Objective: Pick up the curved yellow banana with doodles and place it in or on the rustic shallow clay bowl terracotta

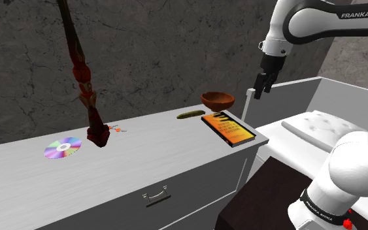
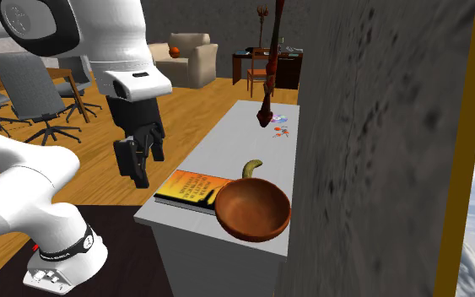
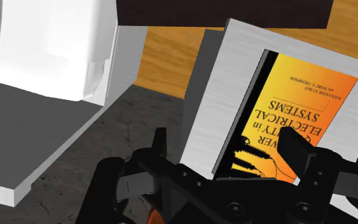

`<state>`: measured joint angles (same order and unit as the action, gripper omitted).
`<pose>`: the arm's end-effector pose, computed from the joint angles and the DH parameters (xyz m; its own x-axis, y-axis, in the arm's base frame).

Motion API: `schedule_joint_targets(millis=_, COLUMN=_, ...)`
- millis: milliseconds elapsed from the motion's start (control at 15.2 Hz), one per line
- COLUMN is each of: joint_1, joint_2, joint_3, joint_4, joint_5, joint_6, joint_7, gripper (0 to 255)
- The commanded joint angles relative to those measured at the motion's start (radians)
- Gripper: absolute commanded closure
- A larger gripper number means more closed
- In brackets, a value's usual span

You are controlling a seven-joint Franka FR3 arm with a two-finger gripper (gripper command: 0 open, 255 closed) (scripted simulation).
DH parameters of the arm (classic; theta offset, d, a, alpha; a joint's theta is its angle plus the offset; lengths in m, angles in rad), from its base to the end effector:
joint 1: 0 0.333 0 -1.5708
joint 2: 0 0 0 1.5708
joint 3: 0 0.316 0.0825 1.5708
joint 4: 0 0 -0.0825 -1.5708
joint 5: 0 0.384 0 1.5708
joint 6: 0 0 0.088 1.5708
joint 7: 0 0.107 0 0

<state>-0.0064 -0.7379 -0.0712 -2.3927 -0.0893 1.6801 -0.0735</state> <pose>0.3273 -0.0392 0.5668 0.9995 0.0229 0.0210 0.0220 -0.9988 0.0427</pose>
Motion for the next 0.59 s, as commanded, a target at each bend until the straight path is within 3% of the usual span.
schedule_joint_targets(millis=0, joint_1=0.000, joint_2=0.000, joint_3=0.000, joint_4=0.000, joint_5=0.000, joint_6=0.000, joint_7=0.000, gripper=0)
schedule_joint_targets(millis=528, joint_1=0.118, joint_2=0.298, joint_3=-0.012, joint_4=0.145, joint_5=-0.003, joint_6=0.138, joint_7=-0.243, gripper=0)
